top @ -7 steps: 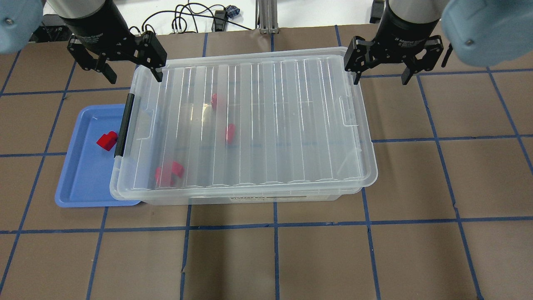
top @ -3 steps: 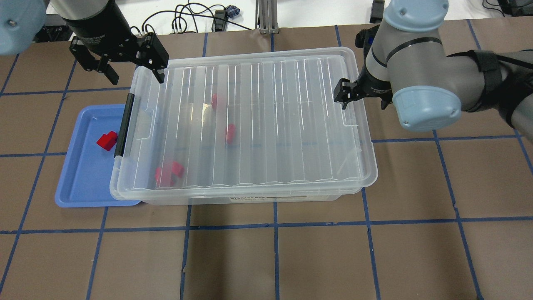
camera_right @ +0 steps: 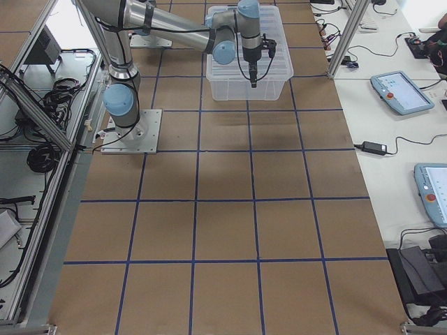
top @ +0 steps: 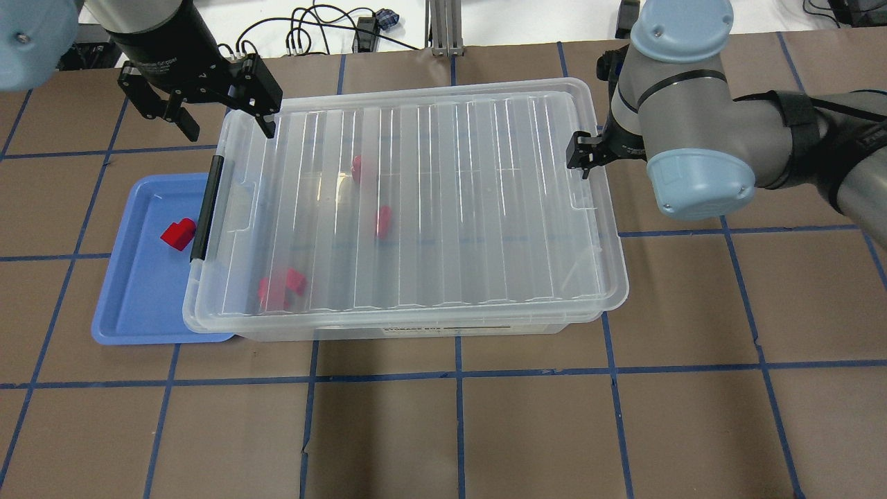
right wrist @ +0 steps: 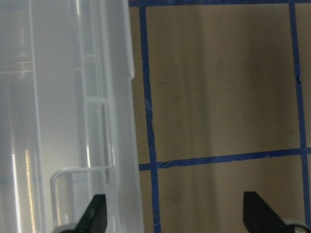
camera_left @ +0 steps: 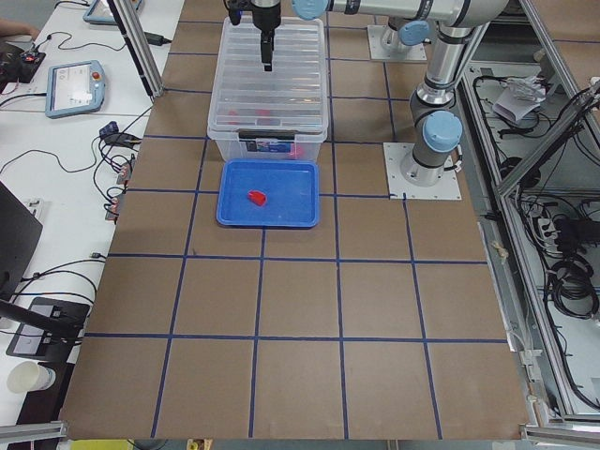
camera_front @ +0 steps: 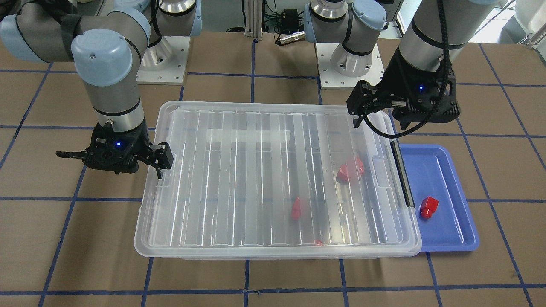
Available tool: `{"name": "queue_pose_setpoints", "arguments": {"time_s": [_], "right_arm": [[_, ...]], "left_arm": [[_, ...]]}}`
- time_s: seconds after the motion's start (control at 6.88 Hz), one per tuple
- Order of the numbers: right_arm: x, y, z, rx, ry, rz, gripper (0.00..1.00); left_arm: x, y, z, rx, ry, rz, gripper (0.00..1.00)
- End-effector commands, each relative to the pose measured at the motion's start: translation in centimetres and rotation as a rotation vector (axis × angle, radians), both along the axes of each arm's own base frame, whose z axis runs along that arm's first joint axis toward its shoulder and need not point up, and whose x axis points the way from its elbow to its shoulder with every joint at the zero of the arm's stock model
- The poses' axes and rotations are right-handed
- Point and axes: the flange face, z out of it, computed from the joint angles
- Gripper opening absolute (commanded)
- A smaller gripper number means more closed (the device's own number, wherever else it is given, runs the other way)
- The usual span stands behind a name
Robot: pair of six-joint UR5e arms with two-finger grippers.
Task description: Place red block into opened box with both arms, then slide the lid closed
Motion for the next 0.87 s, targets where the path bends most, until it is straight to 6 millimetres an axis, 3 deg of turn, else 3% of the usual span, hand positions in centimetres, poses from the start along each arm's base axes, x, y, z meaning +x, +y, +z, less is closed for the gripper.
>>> {"name": "queue_pose_setpoints", "arguments": {"time_s": [0.0, 0.44, 0.73], "right_arm": [[-1.5, -0.2, 0.0, 0.009, 0.093, 0.012, 1.00], [-9.4, -1.1, 0.7, 0.030, 0.148, -0.034, 1.00], [-13.6, -1.1, 1.4, 0.065, 0.169, -0.100, 1.00]], "left_arm": [[-0.1, 0.2, 0.2, -0.002, 0.000, -0.006, 1.00], [0.2, -0.1, -0.3, 0.001, 0.002, -0.007, 1.00], [0.2, 0.2, 0.2, -0.008, 0.000, -0.009, 1.00]]}}
